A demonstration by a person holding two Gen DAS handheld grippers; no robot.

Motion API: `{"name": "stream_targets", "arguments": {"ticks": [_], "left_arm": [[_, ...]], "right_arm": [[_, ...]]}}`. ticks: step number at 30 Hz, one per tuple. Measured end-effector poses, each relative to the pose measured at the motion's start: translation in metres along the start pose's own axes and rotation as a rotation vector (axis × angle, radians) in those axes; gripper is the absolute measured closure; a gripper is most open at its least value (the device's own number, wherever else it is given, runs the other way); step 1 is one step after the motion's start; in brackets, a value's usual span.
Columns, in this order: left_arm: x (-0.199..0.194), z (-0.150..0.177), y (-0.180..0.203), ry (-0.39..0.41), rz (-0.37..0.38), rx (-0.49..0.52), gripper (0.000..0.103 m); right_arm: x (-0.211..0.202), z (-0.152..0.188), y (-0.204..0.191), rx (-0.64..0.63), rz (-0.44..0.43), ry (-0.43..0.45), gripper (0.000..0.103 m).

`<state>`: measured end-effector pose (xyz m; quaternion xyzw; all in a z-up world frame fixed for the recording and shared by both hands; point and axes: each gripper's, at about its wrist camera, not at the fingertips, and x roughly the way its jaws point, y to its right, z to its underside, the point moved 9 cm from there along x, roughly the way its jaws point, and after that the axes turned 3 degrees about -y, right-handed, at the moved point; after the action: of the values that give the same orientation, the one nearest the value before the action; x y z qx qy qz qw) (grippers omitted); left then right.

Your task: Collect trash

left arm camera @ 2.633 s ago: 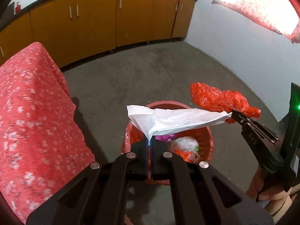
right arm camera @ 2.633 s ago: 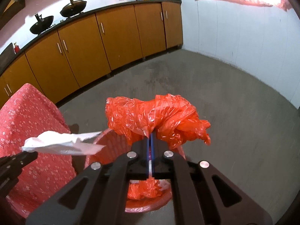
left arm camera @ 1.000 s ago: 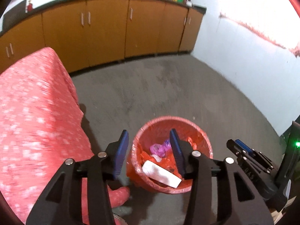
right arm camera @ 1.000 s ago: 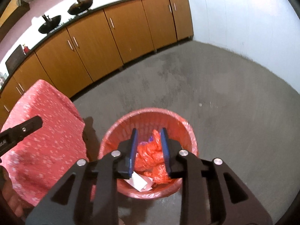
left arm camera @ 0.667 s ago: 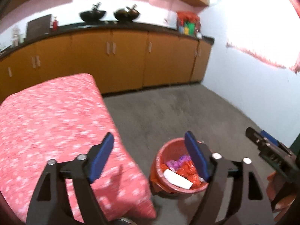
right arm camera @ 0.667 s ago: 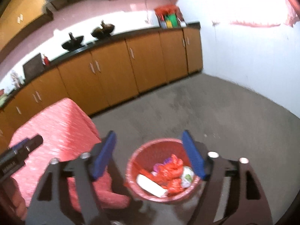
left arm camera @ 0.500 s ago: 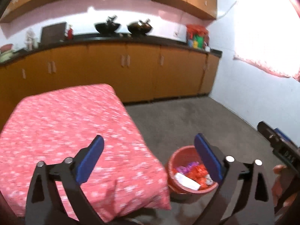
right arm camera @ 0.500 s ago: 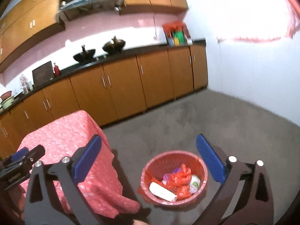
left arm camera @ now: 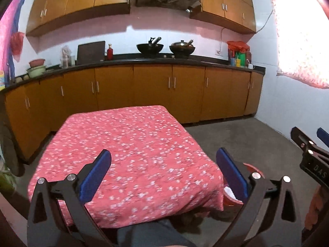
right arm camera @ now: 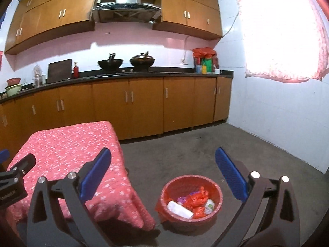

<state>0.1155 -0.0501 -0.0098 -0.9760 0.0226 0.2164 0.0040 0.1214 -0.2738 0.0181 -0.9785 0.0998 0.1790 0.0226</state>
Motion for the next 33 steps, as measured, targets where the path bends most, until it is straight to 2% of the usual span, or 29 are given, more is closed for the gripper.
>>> {"name": "stream_targets", "arguments": {"ticks": [5,9,16,23,33], "left_arm": [[-0.018,0.009,-0.013,0.031,-0.04,0.006,0.002],[-0.027,0.014,-0.019,0.053,-0.042,0.009,0.002],[-0.026,0.024,-0.032,0.024,-0.042,-0.04,0.002],[-0.033,0.028,-0.034,0.044,-0.055,-0.026,0.002],[-0.034,0.03,-0.036,0.029,-0.054,-0.039,0.002]], "right_arm": [[-0.01,0.012,-0.018,-0.015,-0.037,-0.017,0.004],[-0.017,0.021,-0.027,-0.023,-0.051,-0.021,0.004],[-0.027,0.026,-0.036,-0.032,-0.045,-0.003,0.004],[-0.034,0.026,-0.039,-0.05,-0.051,0.018,0.004],[-0.031,0.026,-0.034,-0.03,-0.053,0.009,0.004]]}}
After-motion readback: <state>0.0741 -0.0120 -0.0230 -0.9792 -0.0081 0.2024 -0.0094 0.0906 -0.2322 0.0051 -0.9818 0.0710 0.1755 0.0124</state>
